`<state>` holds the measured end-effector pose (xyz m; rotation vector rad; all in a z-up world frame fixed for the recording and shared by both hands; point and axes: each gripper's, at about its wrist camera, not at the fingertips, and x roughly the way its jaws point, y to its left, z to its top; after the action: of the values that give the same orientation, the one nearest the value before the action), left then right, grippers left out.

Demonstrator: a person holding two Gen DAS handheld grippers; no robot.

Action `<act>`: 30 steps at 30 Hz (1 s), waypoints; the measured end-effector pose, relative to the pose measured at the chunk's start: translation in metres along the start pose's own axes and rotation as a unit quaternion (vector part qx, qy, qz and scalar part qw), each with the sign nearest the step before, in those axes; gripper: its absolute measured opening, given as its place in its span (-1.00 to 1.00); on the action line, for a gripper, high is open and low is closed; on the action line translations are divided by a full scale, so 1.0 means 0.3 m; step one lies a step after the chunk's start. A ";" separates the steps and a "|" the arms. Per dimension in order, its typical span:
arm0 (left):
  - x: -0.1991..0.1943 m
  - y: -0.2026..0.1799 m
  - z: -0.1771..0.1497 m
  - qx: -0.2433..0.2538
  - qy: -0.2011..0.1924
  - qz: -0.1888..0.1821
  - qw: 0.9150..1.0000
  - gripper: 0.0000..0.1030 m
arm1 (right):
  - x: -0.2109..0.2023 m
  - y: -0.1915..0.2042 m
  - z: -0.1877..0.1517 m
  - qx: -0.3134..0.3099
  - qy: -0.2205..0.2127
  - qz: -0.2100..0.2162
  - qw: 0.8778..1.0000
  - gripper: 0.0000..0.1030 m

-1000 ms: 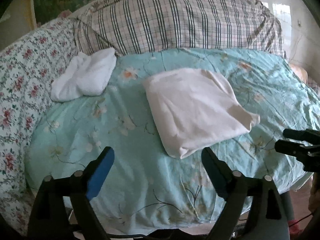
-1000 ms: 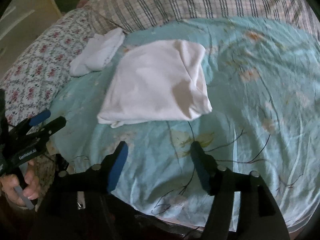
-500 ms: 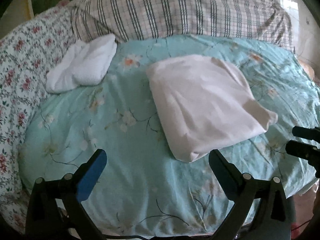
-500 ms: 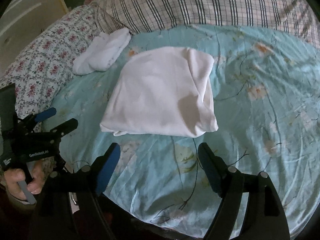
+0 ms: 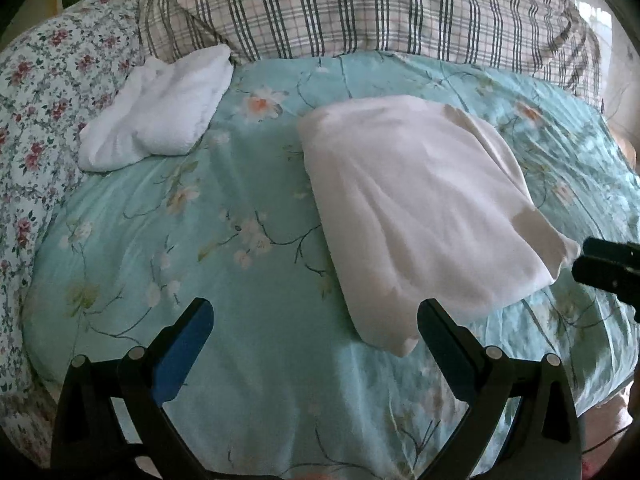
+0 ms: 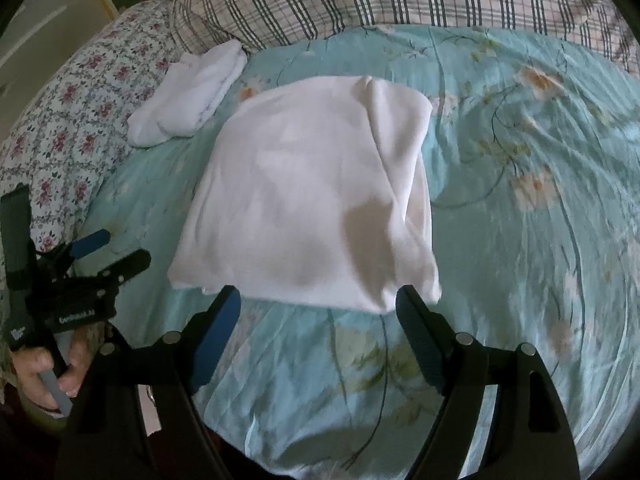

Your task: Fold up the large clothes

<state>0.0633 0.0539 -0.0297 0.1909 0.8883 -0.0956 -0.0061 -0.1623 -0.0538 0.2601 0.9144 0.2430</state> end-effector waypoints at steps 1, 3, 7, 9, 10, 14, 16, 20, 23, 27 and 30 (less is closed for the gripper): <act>0.007 -0.002 0.007 0.001 0.002 -0.002 1.000 0.98 | 0.004 -0.001 0.011 -0.002 0.000 0.000 1.000 0.56; 0.013 -0.012 0.017 0.005 0.006 -0.001 1.000 0.98 | 0.015 -0.004 0.030 -0.006 0.003 -0.003 1.000 0.56; -0.004 -0.028 0.042 0.015 0.001 0.005 1.000 0.98 | 0.019 -0.006 0.062 -0.006 0.006 -0.001 1.000 0.56; -0.026 -0.033 0.051 0.018 -0.008 0.006 1.000 0.98 | 0.014 -0.005 0.071 -0.008 0.006 0.001 1.000 0.56; -0.036 -0.035 0.055 0.019 -0.011 0.006 1.000 0.98 | 0.009 -0.003 0.075 -0.011 0.007 0.001 1.000 0.56; -0.064 -0.050 0.072 0.027 -0.015 0.007 1.000 0.98 | -0.004 0.007 0.084 -0.023 0.011 0.002 1.000 0.56; -0.073 -0.055 0.078 0.027 -0.017 0.008 0.999 0.98 | -0.010 0.009 0.088 -0.028 0.012 0.003 1.000 0.56; -0.087 -0.068 0.081 0.026 -0.020 0.009 0.999 0.98 | -0.027 0.006 0.087 -0.026 0.011 0.001 1.000 0.57; -0.093 -0.077 0.085 0.029 -0.022 0.007 0.999 0.98 | -0.037 -0.004 0.091 -0.025 0.010 0.001 1.000 0.58; -0.100 -0.087 0.092 0.028 -0.024 0.007 0.999 0.98 | -0.051 -0.007 0.100 -0.026 0.010 0.000 1.000 0.58; -0.105 -0.090 0.095 0.028 -0.026 0.007 0.999 0.98 | -0.055 -0.001 0.104 -0.028 0.010 -0.002 1.000 0.59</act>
<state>0.0607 0.0219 0.0090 0.2458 0.8330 -0.1117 0.0093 -0.1716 -0.0234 0.2051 0.9263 0.2681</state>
